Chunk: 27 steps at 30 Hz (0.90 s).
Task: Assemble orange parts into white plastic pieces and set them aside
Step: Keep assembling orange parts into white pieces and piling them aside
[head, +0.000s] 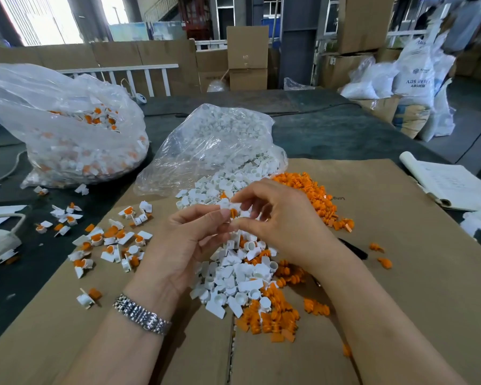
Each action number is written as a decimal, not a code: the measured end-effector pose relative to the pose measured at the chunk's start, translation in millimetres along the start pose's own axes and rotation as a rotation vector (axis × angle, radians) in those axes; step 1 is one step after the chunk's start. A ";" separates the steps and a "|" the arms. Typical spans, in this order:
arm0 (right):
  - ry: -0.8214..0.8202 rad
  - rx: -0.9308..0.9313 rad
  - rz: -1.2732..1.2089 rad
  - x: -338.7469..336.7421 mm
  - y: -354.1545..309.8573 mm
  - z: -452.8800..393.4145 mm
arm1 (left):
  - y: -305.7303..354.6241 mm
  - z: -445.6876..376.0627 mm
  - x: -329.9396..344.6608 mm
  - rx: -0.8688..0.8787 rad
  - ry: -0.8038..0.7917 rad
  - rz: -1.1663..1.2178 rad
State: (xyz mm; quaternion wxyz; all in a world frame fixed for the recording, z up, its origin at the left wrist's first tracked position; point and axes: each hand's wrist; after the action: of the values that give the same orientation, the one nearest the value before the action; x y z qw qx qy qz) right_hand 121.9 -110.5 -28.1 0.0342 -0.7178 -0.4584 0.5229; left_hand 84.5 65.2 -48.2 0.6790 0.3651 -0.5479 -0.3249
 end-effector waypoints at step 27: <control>-0.570 0.372 0.062 -34.2 -21.3 -6.3 | 2.0 -1.4 -3.9 0.175 0.019 0.067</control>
State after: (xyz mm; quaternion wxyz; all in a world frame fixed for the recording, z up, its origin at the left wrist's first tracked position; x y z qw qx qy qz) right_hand 112.4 -119.3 10.5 0.0189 -0.5379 -0.3243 0.7779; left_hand 85.2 69.7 -48.7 0.6602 0.4072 -0.5797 -0.2494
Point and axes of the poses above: each hand's wrist, its own z-axis away from the middle knuckle, its own x-axis out of the palm, y = z × x, and after that the axes turned 8 degrees about z, right-handed
